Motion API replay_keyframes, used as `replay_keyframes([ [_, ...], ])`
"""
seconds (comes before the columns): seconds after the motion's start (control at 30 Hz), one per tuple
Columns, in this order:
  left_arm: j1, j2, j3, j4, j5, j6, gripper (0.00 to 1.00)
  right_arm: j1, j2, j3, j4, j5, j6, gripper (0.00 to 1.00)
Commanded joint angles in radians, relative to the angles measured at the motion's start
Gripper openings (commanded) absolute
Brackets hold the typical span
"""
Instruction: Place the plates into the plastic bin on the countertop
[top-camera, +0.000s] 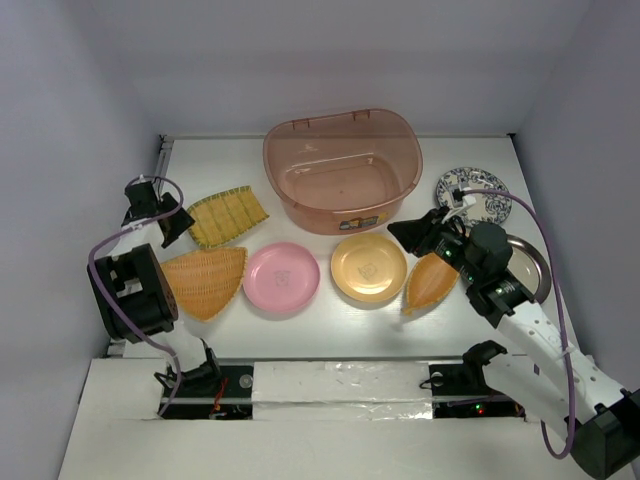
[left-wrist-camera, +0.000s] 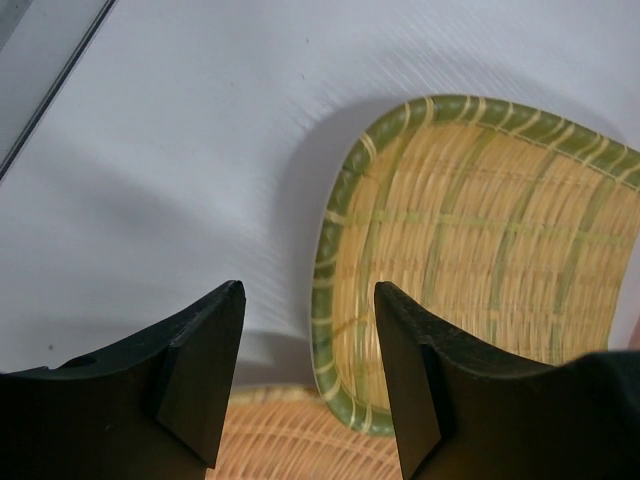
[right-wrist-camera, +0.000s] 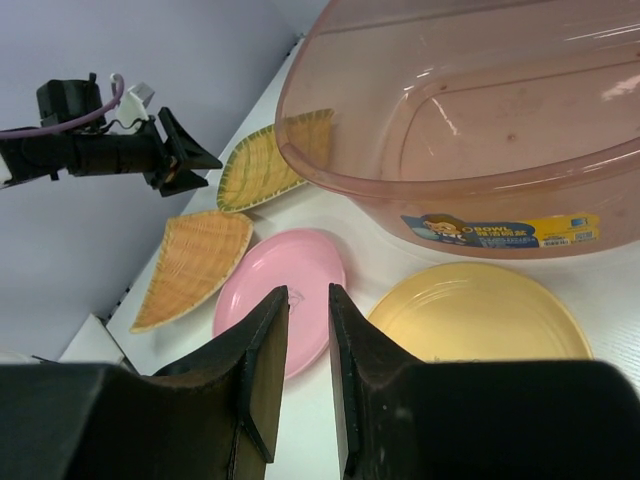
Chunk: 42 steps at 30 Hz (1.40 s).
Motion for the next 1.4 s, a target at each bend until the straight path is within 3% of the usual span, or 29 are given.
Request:
replay_keyframes([
  [0.0, 0.012, 0.068, 0.062, 0.015, 0.026, 0.036, 0.52, 0.010, -0.004, -0.005, 0.071, -0.007, -0.014, 0.29],
  [0.57, 0.012, 0.257, 0.144, 0.080, 0.184, 0.051, 0.45, 0.010, 0.037, -0.011, 0.096, -0.022, -0.015, 0.29],
  [0.67, 0.012, 0.277, 0.137, 0.105, 0.185, 0.036, 0.36, 0.010, 0.040, -0.009, 0.099, -0.019, -0.015, 0.29],
  [0.7, 0.012, 0.278, 0.134, 0.110, 0.187, 0.030, 0.26, 0.010, 0.039, -0.009, 0.099, -0.019, -0.015, 0.29],
  [0.77, 0.012, 0.275, 0.129, 0.115, 0.187, 0.019, 0.19, 0.010, 0.036, -0.011, 0.102, -0.015, -0.012, 0.29],
  [0.8, 0.012, 0.268, 0.128, 0.116, 0.187, 0.016, 0.11, 0.010, 0.034, -0.011, 0.099, -0.013, -0.014, 0.29],
  [0.9, 0.021, 0.238, 0.117, 0.127, 0.184, -0.001, 0.00, 0.010, 0.025, -0.012, 0.093, -0.009, -0.015, 0.29],
  [1.07, 0.054, 0.151, 0.098, 0.174, 0.214, -0.062, 0.00, 0.010, 0.028, -0.009, 0.091, -0.010, -0.019, 0.29],
  [1.37, 0.085, -0.156, 0.088, 0.240, 0.222, -0.219, 0.00, 0.010, 0.011, -0.008, 0.077, 0.021, -0.019, 0.29],
])
